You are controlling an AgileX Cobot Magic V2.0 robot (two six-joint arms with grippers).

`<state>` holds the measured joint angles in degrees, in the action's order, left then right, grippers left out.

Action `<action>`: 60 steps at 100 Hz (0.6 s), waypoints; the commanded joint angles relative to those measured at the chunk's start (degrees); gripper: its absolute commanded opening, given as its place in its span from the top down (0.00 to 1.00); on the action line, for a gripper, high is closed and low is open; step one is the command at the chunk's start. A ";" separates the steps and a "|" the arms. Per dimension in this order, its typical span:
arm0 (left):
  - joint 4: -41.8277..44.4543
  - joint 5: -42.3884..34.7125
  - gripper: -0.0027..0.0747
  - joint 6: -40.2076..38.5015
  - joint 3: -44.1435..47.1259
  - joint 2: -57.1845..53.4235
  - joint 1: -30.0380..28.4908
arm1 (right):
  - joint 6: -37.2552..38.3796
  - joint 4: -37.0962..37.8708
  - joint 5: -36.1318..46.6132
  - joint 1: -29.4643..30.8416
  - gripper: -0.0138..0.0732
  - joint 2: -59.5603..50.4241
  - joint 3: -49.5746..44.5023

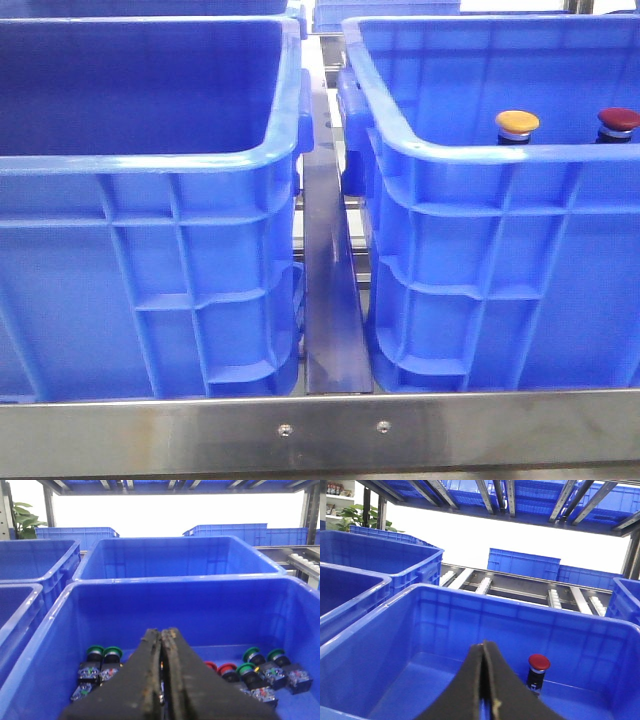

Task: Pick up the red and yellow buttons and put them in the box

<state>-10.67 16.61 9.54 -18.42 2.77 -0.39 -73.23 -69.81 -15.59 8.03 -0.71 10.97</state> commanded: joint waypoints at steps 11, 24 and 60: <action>9.45 -10.79 0.99 -11.66 5.47 0.58 0.01 | -0.57 -1.20 1.11 0.07 0.92 -0.59 1.26; 13.88 -16.61 0.99 -16.80 12.29 -0.78 0.39 | -0.57 -1.20 1.11 0.07 0.92 -0.59 1.26; 13.50 -18.61 0.99 -16.68 19.51 -4.83 0.27 | -0.57 -1.20 1.11 0.07 0.92 -0.66 1.26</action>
<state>2.71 2.33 -6.53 -0.05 -0.28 -0.39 -73.23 -69.81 -16.05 8.03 -0.80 10.97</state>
